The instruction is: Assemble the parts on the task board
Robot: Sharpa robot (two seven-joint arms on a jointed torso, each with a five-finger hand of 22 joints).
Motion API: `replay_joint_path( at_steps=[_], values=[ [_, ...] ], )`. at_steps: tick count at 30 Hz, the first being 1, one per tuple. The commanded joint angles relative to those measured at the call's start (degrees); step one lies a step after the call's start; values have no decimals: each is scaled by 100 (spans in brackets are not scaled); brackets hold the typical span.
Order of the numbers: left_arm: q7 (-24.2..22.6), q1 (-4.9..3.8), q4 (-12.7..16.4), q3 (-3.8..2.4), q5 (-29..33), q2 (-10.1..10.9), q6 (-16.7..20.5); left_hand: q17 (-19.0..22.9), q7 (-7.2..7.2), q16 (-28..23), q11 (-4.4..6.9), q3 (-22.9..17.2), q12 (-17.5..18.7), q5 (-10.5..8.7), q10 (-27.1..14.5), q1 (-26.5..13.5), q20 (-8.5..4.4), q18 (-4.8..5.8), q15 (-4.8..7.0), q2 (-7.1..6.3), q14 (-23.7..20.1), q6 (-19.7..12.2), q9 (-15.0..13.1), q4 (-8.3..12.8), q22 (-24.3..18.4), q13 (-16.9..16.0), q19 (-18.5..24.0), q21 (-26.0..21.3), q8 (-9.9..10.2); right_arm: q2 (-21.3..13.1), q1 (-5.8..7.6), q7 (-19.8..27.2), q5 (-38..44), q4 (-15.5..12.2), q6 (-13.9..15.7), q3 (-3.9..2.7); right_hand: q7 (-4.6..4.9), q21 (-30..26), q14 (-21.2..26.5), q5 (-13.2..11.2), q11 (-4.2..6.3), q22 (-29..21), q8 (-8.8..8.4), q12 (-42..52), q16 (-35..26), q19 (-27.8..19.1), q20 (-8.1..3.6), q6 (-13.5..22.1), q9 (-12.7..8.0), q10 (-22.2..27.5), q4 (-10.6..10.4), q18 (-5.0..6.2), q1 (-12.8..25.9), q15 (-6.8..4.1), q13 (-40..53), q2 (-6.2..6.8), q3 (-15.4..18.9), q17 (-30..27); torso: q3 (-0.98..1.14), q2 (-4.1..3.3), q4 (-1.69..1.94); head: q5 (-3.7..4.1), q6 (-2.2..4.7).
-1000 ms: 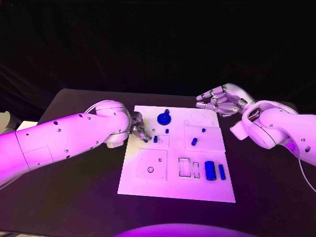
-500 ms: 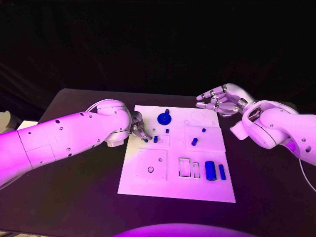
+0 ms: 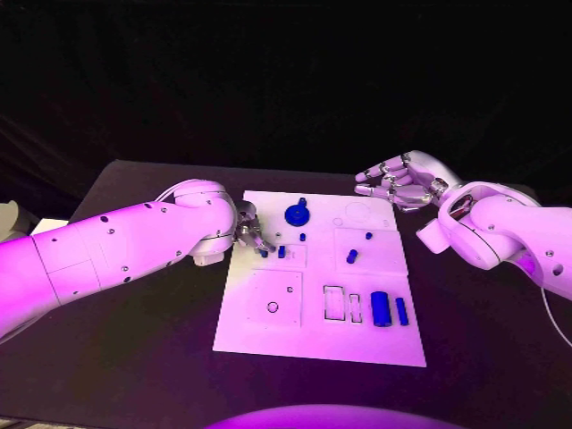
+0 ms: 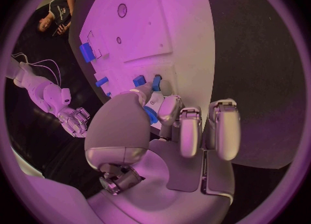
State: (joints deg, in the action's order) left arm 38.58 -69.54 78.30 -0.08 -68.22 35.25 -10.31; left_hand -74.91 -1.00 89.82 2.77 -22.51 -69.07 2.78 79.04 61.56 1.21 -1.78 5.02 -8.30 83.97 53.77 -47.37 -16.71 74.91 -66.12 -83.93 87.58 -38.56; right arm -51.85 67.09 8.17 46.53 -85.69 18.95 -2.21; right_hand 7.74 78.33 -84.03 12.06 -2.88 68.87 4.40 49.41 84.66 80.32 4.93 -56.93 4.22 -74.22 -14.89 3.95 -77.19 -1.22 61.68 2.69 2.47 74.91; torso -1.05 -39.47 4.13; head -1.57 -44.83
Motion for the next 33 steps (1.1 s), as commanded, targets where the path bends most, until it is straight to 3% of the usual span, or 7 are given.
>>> replay_joint_path(
  at_steps=[1, 21, 25, 33],
  values=[
    [307, 77, -32, 60, 89, -3, -261, -1509, 8, 18, -2, 62, -42, 17, 58, -92, -43, 119, 57, -16, 603, 59, -3, -4, 1316, -12, -512, 44, 17, 0, -4, 67, 46, -9, -80, 0, 7, -26, -430, 54, 9, -9, -12, -19, -24, -9, -43, -27, 6, 7, -6, 43, 27, -27, -11, -45, 49, 818, -1, 0, -1, 9, 2],
    [360, 78, -27, 60, 104, 18, -257, -1509, 26, 18, 11, 319, -76, 18, 92, -279, -47, 137, 63, -84, 603, 108, -14, -9, 1376, -40, -541, 104, 12, -8, -4, 67, 44, -9, -79, 0, 7, -29, -430, 115, 9, -10, -14, -19, -27, -8, -43, -28, 6, 10, -13, 43, 43, -27, -17, -56, 82, 816, 0, 2, 2, 3, -4],
    [330, 78, -5, 58, 105, 40, -67, -1509, 32, 18, 16, 373, -91, 19, 105, -325, -49, 139, 66, -68, 603, 125, -19, -14, 1384, -54, -544, 111, 6, -7, -4, 68, 44, -3, -79, 0, 7, -29, -430, 115, 9, -10, -14, -19, -27, -8, -43, -28, 6, 10, -13, 43, 43, -27, -17, -56, 82, 816, -4, 3, 0, 5, 0],
    [110, 77, 103, 47, 302, 146, 744, -1509, 31, 18, 18, 833, -66, 22, 91, -642, -60, 121, 76, 25, 603, 100, -34, -23, 1328, -20, -516, 49, 20, -5, -4, 67, 44, 7, -81, 0, 7, -32, -431, 125, 8, -15, -14, -6, -26, -10, -43, -29, 6, 5, -15, 44, 48, -27, -9, -58, 88, 818, -2, 2, 3, 13, 15]
  ],
)
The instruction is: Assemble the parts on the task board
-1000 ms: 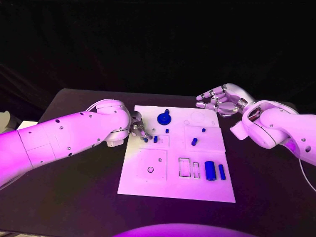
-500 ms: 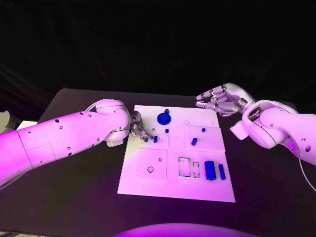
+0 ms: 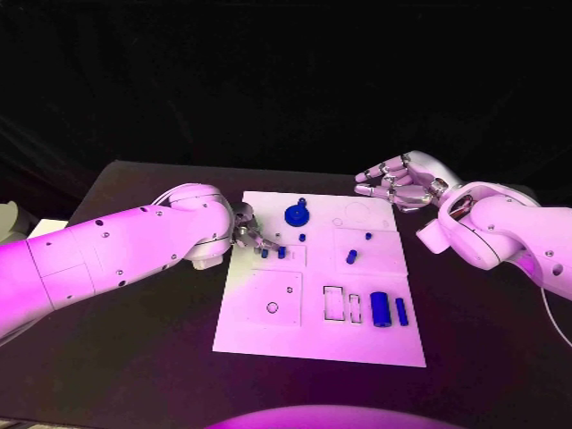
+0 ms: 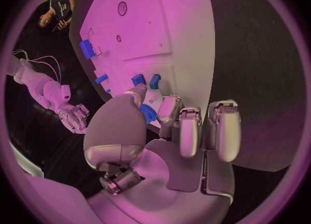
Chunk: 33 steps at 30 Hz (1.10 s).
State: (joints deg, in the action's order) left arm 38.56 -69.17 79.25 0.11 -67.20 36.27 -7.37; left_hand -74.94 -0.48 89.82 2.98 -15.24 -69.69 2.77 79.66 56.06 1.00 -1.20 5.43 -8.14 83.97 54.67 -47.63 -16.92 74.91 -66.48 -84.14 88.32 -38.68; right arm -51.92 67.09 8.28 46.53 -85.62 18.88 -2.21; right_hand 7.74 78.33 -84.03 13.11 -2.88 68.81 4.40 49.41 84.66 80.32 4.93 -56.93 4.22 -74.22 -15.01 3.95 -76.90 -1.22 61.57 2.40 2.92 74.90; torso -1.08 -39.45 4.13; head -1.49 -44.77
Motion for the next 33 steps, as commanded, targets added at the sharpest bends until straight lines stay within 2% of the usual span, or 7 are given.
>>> replay_joint_path(
  at_steps=[1, 13, 18, 20, 24, 27, 33],
  values=[
    [80, 39, 23, 27, 242, 57, 551, -1506, -21, 18, -3, 176, -1, 23, 25, -135, -40, 61, 36, 32, 603, 7, -14, -3, 1324, 21, -492, -31, 30, 2, -4, 55, 44, 0, -73, 0, 7, -32, -430, 20, 8, -9, -14, -6, -26, -10, -43, -29, 6, 5, -3, 44, 19, -27, 2, -28, 43, 819, 0, 1, 5, 9, 5],
    [-190, 38, 165, 16, 567, 215, 1233, -1506, -60, 18, -30, 516, 134, 31, -90, -411, -41, -9, 30, 256, 603, -137, -42, 5, 1106, 171, -379, -277, 64, -1, -5, 48, 59, 10, -68, 2, 7, -32, -430, 20, 8, -9, -14, -6, -26, -10, -43, -29, 6, 5, -3, 44, 19, -27, 2, -28, 43, 819, -2, -3, 1, 24, 16],
    [-663, 35, 219, 15, 574, 251, 1613, -1414, -202, -56, -154, 326, 1025, 62, -816, -52, 17, -282, -58, 496, 569, -571, -24, 10, 185, 1124, 107, -1357, 176, -3, -6, 48, 65, 10, -67, 3, 7, -32, -430, 20, 8, -9, -14, -6, -26, -10, -43, -29, 6, 5, -3, 44, 19, -27, 2, -28, 43, 819, -3, -5, 5, 29, 29],
    [-1135, 33, 229, 15, 574, 246, 1726, -742, -337, -644, -278, 178, 1921, 70, -1630, 365, 94, -520, -158, 416, 274, -887, 39, 89, -761, 2037, 658, -2523, 270, -3, -6, 47, 66, 10, -66, 3, 7, -32, -430, 20, 8, -9, -14, -6, -26, -10, -43, -29, 6, 5, -3, 44, 19, -27, 2, -28, 43, 819, -3, -5, 4, 28, 29],
    [-2286, 31, 202, 18, 476, 172, 1872, 939, -650, -2374, -571, -214, 2476, 61, -2595, 1548, 317, -876, -450, 227, -793, -1380, 332, 361, -2589, 2434, 1836, -4919, 530, -1, -6, 47, 68, 9, -62, 4, 7, -29, -432, 35, 9, -2, -14, -5, -24, -6, -42, -30, 6, 5, -5, 42, 23, -27, 1, -34, 53, 823, 0, -3, -1, 22, 35],
    [-2978, 30, 128, 19, 97, 65, 1914, 2393, -935, -3985, -848, -538, 3291, 67, -3184, 2174, 501, -846, -656, 44, -1870, -1636, 880, 520, -2937, 3039, 2091, -5444, 1092, 5, -6, 49, 72, 11, -61, 4, 7, -29, -432, 35, 9, -2, -14, -5, -24, -6, -42, -30, 6, 5, -5, 42, 23, -27, 1, -34, 53, 823, -2, -5, -3, 31, 53],
    [-3600, 30, -108, 26, -611, -162, 1987, 2992, -933, -4609, -917, -628, 4351, 40, -3022, 2671, 618, -933, -691, -286, -1861, -1186, 1932, 692, -3441, 4157, 1918, -6002, 1933, 20, -7, 54, 75, 18, -59, 4, 7, -30, -431, 37, 9, -5, -14, -10, -26, -7, -42, -30, 6, 7, -4, 43, 21, -27, -3, -35, 54, 820, -1, -5, -13, 49, 71]
  ],
)
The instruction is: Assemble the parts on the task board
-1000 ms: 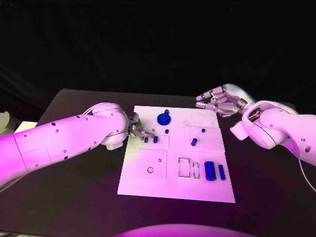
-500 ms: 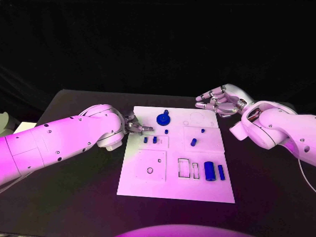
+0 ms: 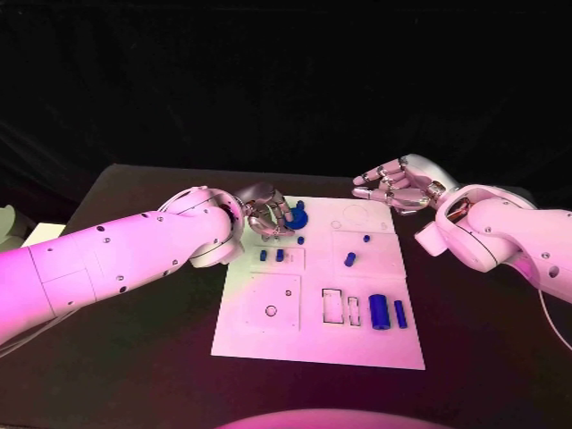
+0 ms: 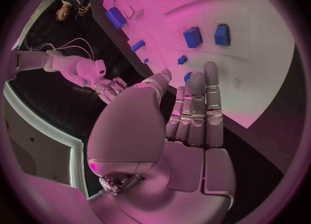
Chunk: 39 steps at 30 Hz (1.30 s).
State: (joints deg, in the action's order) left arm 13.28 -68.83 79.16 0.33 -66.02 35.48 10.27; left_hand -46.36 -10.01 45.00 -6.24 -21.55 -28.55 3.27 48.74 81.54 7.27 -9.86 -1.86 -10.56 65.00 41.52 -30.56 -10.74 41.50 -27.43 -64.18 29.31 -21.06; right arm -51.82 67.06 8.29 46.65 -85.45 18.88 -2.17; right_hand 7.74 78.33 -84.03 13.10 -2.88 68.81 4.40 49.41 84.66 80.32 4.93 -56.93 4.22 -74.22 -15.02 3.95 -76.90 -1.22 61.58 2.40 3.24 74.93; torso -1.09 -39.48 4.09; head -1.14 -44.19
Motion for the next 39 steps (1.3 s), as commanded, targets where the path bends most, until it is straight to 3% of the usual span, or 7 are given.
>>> replay_joint_path(
  at_steps=[1, 4, 7, 11, 16, 29, 39],
  values=[
    [-1131, -4, -152, 8, -863, -128, 217, 225, 38, -204, 17, 23, 397, -13, 141, 183, -22, -66, 51, -66, 97, 244, 398, 122, -170, 442, -145, -164, 300, 14, -4, 53, 63, 2, -58, 0, 7, -30, -431, 38, 9, -5, -14, -10, -26, -7, -42, -30, 6, 7, -3, 43, 22, -27, -4, -35, 22, 817, 3, -1, -7, 21, 22],
    [-1238, -3, -275, 37, -1230, -245, 172, 497, 87, -387, 36, 198, 857, -29, 439, 236, -66, -67, 71, -52, 340, 661, 976, 220, -391, 1058, -411, -360, 721, 20, -4, 54, 64, 1, -60, 0, 6, -30, -431, 44, 9, -3, -14, -3, -25, -6, -42, -31, 6, 5, -1, 43, 18, -27, 0, -39, 22, 819, 1, -6, -8, 39, 42],
    [-1257, -2, -361, 62, -1499, -342, 103, 522, 143, -275, 71, 316, 1044, 5, 565, 263, -94, -68, 117, -13, 634, 864, 1230, 279, -456, 1333, -689, -369, 895, 23, -5, 53, 64, 1, -60, 0, 6, -30, -431, 44, 9, -3, -14, -3, -25, -6, -42, -31, 6, 5, -1, 43, 18, -27, 0, -39, 22, 819, 0, -12, -9, 53, 50],
    [-1107, -1, -494, 87, -1833, -499, -143, -1151, 161, 1658, 112, 389, 1284, 2, 837, 243, -172, -49, 184, 40, 1629, 1144, 1537, 288, -322, 1685, -1327, -76, 1093, 30, -5, 50, 68, 3, -65, 0, 6, -30, -431, 44, 9, -3, -14, -3, -25, -6, -42, -31, 6, 5, -1, 43, 18, -27, 0, -39, 22, 819, 1, -11, -8, 66, 61],
    [-926, 0, -671, 101, -2030, -661, -421, -2260, 173, 2845, 141, 382, 1467, 4, 1135, 216, -217, 169, 206, 66, 2028, 1410, 1754, 275, 917, 1936, -1851, 1429, 1211, 38, -5, 47, 83, 12, -68, 0, 6, -29, -432, 50, 10, -2, -14, 2, -22, -5, -42, -31, 6, 3, 3, 42, 11, -28, 3, -44, 22, 823, 1, -14, -11, 69, 65],
    [-578, 4, -987, 130, -2264, -897, -801, -2171, 222, 2965, 191, 250, 1706, 8, 1501, 243, -263, 351, 262, 136, 2083, 1685, 1964, 297, 1949, 2167, -2102, 2630, 1332, 55, -5, 50, 99, 16, -73, 0, 6, -29, -432, 50, 10, -2, -14, 2, -22, -5, -42, -31, 6, 3, 3, 42, 11, -28, 3, -44, 22, 823, -4, -7, -10, 87, 27],
    [-552, 8, -1098, 135, -2310, -991, -1002, -2093, 250, 2965, 211, 151, 1816, 10, 1596, 252, -281, 368, 280, 159, 2079, 1792, 2022, 322, 2092, 2241, -2100, 2776, 1368, 63, -5, 53, 104, 15, -78, 0, 6, -29, -432, 50, 10, -2, -14, 2, -22, -5, -42, -31, 6, 3, 3, 42, 11, -28, 3, -44, 22, 823, -1, -7, -12, 103, 4]
  ],
)
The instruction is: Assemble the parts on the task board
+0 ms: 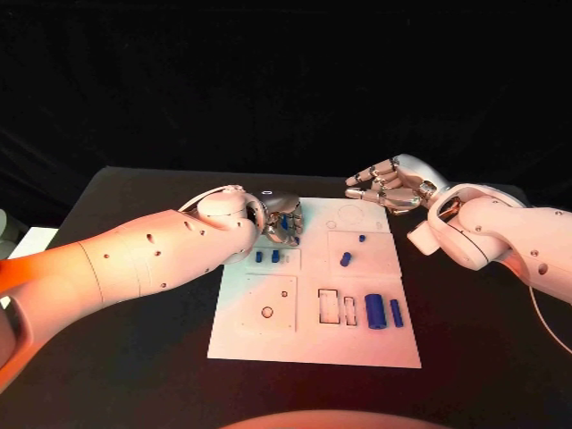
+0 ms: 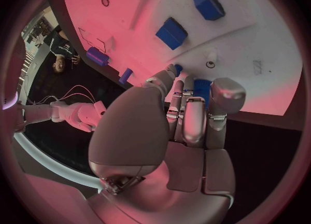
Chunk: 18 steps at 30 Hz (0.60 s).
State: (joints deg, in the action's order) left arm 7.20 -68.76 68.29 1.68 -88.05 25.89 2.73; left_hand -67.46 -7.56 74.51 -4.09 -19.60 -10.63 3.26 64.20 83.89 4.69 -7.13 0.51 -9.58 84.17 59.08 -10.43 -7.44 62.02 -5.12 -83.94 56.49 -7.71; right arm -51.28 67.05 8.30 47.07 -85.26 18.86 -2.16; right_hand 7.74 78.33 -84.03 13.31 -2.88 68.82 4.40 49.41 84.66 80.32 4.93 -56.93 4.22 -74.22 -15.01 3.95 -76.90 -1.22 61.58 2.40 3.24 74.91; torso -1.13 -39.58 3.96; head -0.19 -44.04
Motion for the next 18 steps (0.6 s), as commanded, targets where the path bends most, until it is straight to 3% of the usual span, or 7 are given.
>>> replay_joint_path(
  at_steps=[1, 18],
  values=[
    [52, 1, -17, 0, -108, -41, -255, 29, 8, 13, -2, -55, 34, 11, 65, 14, -23, 104, 46, 66, 162, 47, 15, -7, 86, 17, -130, 111, 37, 9, -4, 53, 62, -4, -77, 0, 6, -29, -433, 28, 10, -3, -14, 2, -22, -5, -43, -31, 6, 3, 2, 42, 11, -28, 3, -45, 22, 824, 2, 4, 4, 9, -13],
    [48, 9, -115, 21, -111, -145, -416, 144, 38, -4, 30, -188, 135, 13, 206, 16, -46, 132, 77, 116, 162, 157, 66, 32, 282, 77, -143, 321, 76, 21, -3, 57, 64, -9, -79, 0, 5, -28, -432, 36, 11, 1, -13, 8, -25, -2, -43, -35, 7, 1, 10, 41, -1, -29, 4, -56, 26, 822, 1, 5, 4, 14, -33]
  ],
)
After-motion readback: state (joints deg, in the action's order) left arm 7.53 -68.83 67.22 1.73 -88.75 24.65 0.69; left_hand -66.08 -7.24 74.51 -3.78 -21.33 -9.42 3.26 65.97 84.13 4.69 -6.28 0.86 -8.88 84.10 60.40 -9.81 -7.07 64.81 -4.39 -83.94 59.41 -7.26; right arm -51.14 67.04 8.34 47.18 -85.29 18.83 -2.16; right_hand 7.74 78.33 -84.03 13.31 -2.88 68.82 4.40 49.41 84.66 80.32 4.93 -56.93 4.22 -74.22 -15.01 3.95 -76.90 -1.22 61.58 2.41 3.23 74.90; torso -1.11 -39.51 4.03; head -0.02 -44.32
